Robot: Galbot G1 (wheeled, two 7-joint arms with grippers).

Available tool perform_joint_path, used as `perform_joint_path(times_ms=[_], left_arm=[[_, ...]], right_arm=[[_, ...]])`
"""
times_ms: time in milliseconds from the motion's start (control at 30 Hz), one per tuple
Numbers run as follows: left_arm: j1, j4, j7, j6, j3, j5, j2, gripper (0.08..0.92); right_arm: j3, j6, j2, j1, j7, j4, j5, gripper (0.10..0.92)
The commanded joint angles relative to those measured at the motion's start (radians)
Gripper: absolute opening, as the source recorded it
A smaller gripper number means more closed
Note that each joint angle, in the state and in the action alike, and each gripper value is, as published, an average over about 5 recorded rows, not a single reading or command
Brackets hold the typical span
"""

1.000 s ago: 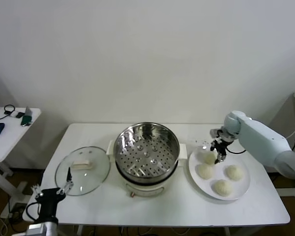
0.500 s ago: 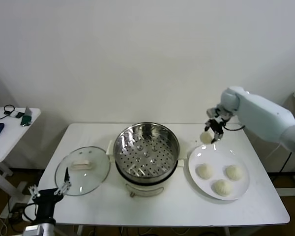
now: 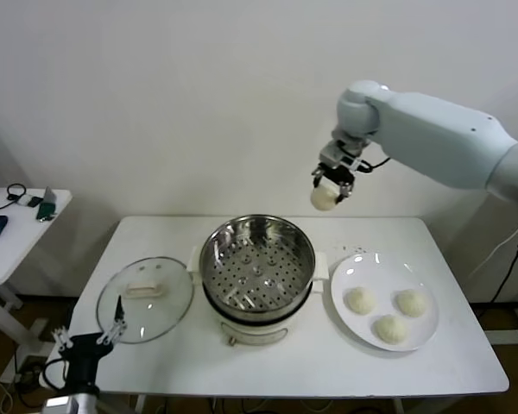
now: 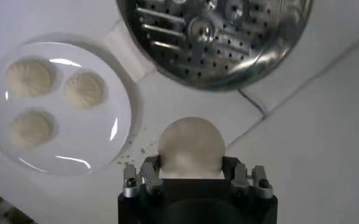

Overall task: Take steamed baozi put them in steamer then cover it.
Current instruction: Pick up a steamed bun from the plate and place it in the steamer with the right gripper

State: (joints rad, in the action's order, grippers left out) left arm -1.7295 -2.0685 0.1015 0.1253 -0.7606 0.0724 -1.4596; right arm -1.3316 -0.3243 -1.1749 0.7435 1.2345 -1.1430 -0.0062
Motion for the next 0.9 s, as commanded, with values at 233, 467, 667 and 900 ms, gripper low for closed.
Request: perform_joint_path(times_ms=[233,467,667,900], left_arm=[[-0.016,-0.007,0.002,-0.012,-0.003,0.000,0.006,0.823],[-0.032,-0.009,-0.004,-0.009,-0.004,0.000,-0.001,0.823],[-0.041,-0.009,-0.001,-0.006,-0.007,0.005,-0.006,0.823],[-0.054,-0.009,0.002,-0.004,-0.017,0.016,-0.001,0.823]], right_arm=[[0.053,-0.127,-0.215,-0.164,-0.023,-0.071,-0.319,0.662],[0.099,-0.153,-0.259,-0.284,-0.030,-0.015,-0.460,0.662],[0.099,-0.162,-0.275,-0.329,-0.035,0.013,-0.502,0.662],[0.107,-0.166,-0.276,-0.348,-0.044,0.033,-0.533,0.670]])
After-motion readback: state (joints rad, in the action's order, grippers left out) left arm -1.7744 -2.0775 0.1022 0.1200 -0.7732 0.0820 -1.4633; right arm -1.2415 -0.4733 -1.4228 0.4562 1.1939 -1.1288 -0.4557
